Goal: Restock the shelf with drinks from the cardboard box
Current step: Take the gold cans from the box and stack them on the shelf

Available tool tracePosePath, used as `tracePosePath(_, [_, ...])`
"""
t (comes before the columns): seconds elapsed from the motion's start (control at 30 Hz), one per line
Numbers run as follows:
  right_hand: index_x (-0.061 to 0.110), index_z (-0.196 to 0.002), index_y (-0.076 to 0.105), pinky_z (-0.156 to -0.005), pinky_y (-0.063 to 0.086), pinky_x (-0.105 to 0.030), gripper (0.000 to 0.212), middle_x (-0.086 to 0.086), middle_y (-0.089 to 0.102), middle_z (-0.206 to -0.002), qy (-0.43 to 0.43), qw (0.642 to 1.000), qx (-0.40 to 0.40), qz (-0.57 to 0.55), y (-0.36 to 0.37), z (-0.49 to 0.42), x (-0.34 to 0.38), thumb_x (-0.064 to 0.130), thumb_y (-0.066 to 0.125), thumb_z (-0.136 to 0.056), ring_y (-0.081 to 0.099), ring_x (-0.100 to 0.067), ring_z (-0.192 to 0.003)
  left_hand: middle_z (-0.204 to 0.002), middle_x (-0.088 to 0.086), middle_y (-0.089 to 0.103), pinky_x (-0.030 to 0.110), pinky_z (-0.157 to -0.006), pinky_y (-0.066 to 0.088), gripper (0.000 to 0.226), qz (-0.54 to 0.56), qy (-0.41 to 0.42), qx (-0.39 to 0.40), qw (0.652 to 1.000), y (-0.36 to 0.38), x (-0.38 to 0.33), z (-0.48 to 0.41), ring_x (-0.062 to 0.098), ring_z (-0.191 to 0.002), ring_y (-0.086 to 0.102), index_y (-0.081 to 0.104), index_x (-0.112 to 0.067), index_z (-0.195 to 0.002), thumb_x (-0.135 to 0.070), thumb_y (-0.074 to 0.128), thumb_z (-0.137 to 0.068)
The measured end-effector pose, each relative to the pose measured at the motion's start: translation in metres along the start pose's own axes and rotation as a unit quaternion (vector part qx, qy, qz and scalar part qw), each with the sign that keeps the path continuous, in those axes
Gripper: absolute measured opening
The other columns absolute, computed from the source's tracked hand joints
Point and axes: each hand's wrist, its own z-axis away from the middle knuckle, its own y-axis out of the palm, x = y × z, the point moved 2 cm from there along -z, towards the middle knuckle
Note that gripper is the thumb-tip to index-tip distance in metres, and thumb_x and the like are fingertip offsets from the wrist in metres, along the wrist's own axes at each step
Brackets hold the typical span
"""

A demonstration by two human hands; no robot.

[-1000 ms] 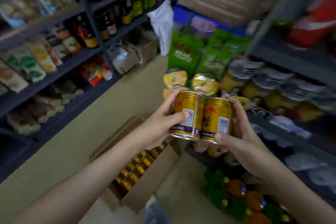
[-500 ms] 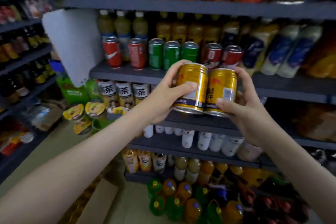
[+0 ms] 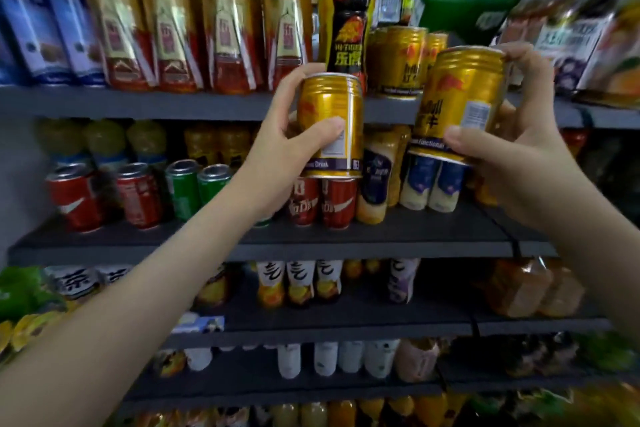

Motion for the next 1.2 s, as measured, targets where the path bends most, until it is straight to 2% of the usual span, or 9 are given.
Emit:
tracePosePath(0.17, [0.041,-0.124,0.031,-0.088,0.054,-0.044,0.07,-0.016,0.051,-0.128,-0.065,0.991,-0.019,0.118,-0.038,-0.045,-0.003,0.016,0.077,-0.078,0.062,-0.03,-0.108,-0.121,0.0,0.053,0.037,-0.083,0.053,0.057,-0.055,0.043,-0.001,0.998,-0.007,-0.003,-0.039,0.019,-0.105,0.058,0.044,-0.033,-0.131,-0.028,0.067,-0.079])
tracePosePath(0.27, [0.039,-0.121,0.029,-0.081,0.057,-0.031,0.067,-0.018,0.051,-0.127,-0.081,0.985,-0.051,0.146,-0.057,-0.065,-0.009,0.011,0.074,-0.08,0.064,-0.023,-0.104,-0.117,-0.003,0.054,0.032,-0.08,0.053,0.057,-0.062,0.063,0.009,0.996,0.0,-0.004,-0.055,0.015,-0.101,0.06,0.042,-0.026,-0.133,-0.022,0.066,-0.082])
tracePosePath(0.37, [0.043,-0.115,0.03,-0.079,0.056,-0.026,0.065,-0.015,0.05,-0.128,-0.077,0.981,-0.061,0.165,-0.074,-0.084,-0.018,0.023,0.075,-0.073,0.064,-0.018,-0.103,-0.116,-0.008,0.055,0.031,-0.079,0.053,0.054,-0.082,0.079,0.018,0.993,0.01,-0.003,-0.065,0.013,-0.1,0.059,0.043,-0.032,-0.131,-0.024,0.066,-0.082])
tracePosePath(0.43, [0.045,-0.113,0.03,-0.084,0.056,-0.031,0.066,-0.014,0.048,-0.129,-0.067,0.979,-0.047,0.187,-0.085,-0.096,-0.028,0.027,0.077,-0.072,0.062,-0.02,-0.107,-0.113,-0.015,0.056,0.027,-0.078,0.052,0.053,-0.094,0.091,0.015,0.991,0.018,-0.002,-0.071,0.009,-0.097,0.059,0.043,-0.037,-0.128,-0.03,0.066,-0.08])
tracePosePath(0.6, [0.03,-0.116,0.025,-0.086,0.055,-0.028,0.07,-0.008,0.051,-0.121,-0.029,0.979,0.005,0.202,-0.097,-0.126,-0.057,0.007,0.078,-0.076,0.063,-0.013,-0.101,-0.113,-0.011,0.055,0.031,-0.078,0.054,0.053,-0.101,0.105,-0.01,0.989,0.038,-0.001,-0.088,0.013,-0.099,0.059,0.045,-0.044,-0.123,-0.034,0.067,-0.077])
tracePosePath(0.77, [0.021,-0.119,0.02,-0.085,0.05,-0.029,0.074,0.004,0.054,-0.102,0.006,0.967,0.079,0.241,-0.097,-0.156,-0.077,0.01,0.078,-0.076,0.062,-0.006,-0.088,-0.116,-0.014,0.054,0.027,-0.081,0.052,0.055,-0.157,0.136,-0.056,0.977,0.054,0.002,-0.103,0.007,-0.101,0.059,0.043,-0.042,-0.127,-0.037,0.066,-0.077])
tracePosePath(0.87, [0.021,-0.129,0.015,-0.09,0.048,-0.027,0.08,0.007,0.05,-0.112,0.024,0.959,0.125,0.254,-0.099,-0.166,-0.083,0.016,0.077,-0.078,0.059,-0.004,-0.099,-0.123,-0.009,0.052,0.032,-0.087,0.052,0.055,-0.188,0.141,-0.078,0.969,0.06,0.004,-0.107,0.009,-0.105,0.058,0.042,-0.042,-0.127,-0.037,0.066,-0.078])
tracePosePath(1.0, [0.025,-0.133,0.012,-0.085,0.049,-0.019,0.083,0.013,0.047,-0.113,0.035,0.954,0.16,0.251,-0.106,-0.172,-0.084,0.014,0.075,-0.081,0.057,-0.001,-0.099,-0.125,-0.006,0.05,0.041,-0.092,0.052,0.055,-0.209,0.154,-0.089,0.961,0.071,0.003,-0.113,0.011,-0.109,0.056,0.042,-0.037,-0.127,-0.032,0.068,-0.078])
tracePosePath(1.2, [0.032,-0.132,0.013,-0.096,0.05,-0.03,0.084,0.005,0.05,-0.123,0.048,0.954,0.194,0.224,-0.117,-0.175,-0.088,0.012,0.076,-0.08,0.059,-0.01,-0.11,-0.129,-0.002,0.049,0.048,-0.096,0.049,0.056,-0.219,0.161,-0.095,0.958,0.092,0.001,-0.127,0.018,-0.114,0.054,0.042,-0.036,-0.128,-0.029,0.07,-0.08])
